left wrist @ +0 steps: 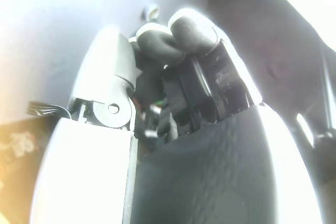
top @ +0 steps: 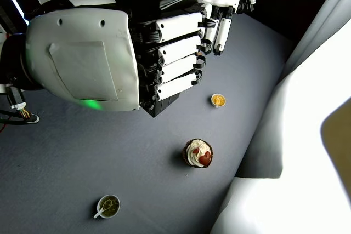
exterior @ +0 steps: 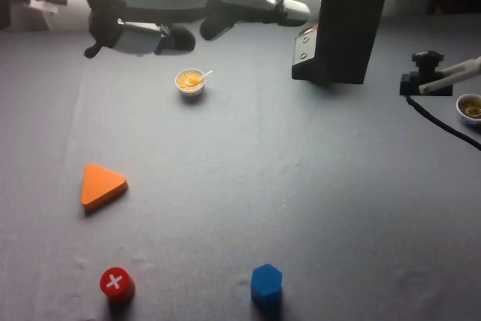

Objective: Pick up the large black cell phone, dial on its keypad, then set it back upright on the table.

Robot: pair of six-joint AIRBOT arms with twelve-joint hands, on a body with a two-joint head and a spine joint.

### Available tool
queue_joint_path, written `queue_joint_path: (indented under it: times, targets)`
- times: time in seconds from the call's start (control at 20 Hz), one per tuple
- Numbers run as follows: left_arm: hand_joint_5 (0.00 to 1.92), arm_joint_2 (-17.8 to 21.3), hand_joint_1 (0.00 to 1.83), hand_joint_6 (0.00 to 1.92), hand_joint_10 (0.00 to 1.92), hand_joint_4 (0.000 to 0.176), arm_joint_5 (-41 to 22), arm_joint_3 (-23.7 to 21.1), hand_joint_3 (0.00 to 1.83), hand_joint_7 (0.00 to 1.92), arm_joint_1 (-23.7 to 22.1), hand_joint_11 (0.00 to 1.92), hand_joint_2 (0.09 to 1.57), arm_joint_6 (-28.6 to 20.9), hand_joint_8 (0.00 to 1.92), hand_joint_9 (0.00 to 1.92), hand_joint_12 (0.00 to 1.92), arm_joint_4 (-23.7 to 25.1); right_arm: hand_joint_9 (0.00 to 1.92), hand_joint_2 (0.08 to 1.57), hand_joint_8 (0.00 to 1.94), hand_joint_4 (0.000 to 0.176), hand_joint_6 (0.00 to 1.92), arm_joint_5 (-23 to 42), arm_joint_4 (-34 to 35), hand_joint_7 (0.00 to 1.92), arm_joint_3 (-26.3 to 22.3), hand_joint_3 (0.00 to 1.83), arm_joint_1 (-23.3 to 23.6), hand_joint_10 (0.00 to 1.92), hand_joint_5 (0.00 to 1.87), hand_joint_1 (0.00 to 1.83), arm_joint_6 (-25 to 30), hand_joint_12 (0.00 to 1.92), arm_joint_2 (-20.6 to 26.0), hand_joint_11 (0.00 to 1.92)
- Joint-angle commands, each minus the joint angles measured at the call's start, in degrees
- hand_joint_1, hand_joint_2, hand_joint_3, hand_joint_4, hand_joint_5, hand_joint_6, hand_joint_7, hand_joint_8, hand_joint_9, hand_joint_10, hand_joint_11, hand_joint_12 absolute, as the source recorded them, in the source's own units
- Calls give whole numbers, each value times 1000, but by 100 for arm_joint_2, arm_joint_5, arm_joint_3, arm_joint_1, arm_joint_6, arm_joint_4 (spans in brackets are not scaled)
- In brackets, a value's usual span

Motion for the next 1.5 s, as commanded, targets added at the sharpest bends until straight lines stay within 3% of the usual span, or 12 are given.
queue_joint_path:
  times: [0.0,0.15,0.2,0.3,0.35,0.4,0.45,0.55,0.6,0.65,0.95,1.45]
  targets:
    - [0,13,1451,0,1770,164,77,20,17,572,-99,501,1273,55,1539,622,1921,-360,892,1129,1128,0,714,824,-23,860,29,0,129,1198,959,1485,97,1664,70,808]
    - [0,-78,1449,0,1797,159,140,17,18,547,-57,522,1284,119,1573,606,1921,-410,902,1125,1081,0,754,824,-22,884,37,0,132,1180,958,1486,97,1659,68,790]
    - [0,-127,1326,0,1896,164,132,1,18,603,-58,531,1291,120,1611,660,1921,-421,910,1124,1077,0,771,824,-22,882,36,0,132,1174,947,1487,97,1651,65,800]
    - [0,-205,1447,0,1739,165,115,-54,26,564,-74,485,1268,121,1583,632,1921,-440,912,1123,1088,0,793,826,-22,872,36,0,132,1171,929,1486,97,1624,64,840]
    - [0,-221,1454,0,1692,163,121,-86,20,582,-92,485,1257,117,1559,654,1921,-435,899,1138,1155,0,868,826,-22,868,35,3,132,1307,917,1394,97,1389,64,848]
    - [0,-231,1457,0,1683,166,118,-104,18,596,-107,477,1252,119,1544,658,1921,-461,902,1126,1111,0,789,826,-22,870,33,0,132,1204,935,1468,97,1563,65,852]
    - [0,-232,1453,0,1720,171,83,-110,24,556,-112,497,1268,111,1593,636,1921,-472,909,1133,1143,0,876,827,-22,881,27,4,132,1284,918,1392,97,1359,65,869]
    - [0,-187,1449,0,1766,168,-6,-109,27,526,-61,514,1281,102,1611,617,1921,-519,896,1143,1178,0,884,828,-22,867,21,0,132,1330,919,1372,97,1277,67,888]
    - [0,-131,1327,0,1890,170,-47,-108,24,592,-2,557,1290,103,1625,646,1921,-572,891,1129,1120,0,803,828,-22,861,19,0,132,1222,934,1462,97,1553,68,854]
    - [0,-63,1302,0,1915,172,-114,-95,20,610,59,580,1290,128,1620,661,1921,-641,885,1130,1130,0,796,828,-22,845,21,1,132,1211,929,1480,97,1612,69,847]
    - [0,282,1455,0,1721,162,-670,263,26,625,362,462,1245,240,1481,646,1921,-845,929,1114,1052,0,745,847,139,898,7,0,132,1128,968,1487,97,1623,71,827]
    - [0,129,1446,0,1831,163,-478,496,31,515,181,490,1295,342,1612,584,1921,-852,923,1120,1081,0,708,918,347,886,-53,0,117,1148,979,1487,31,1659,67,789]
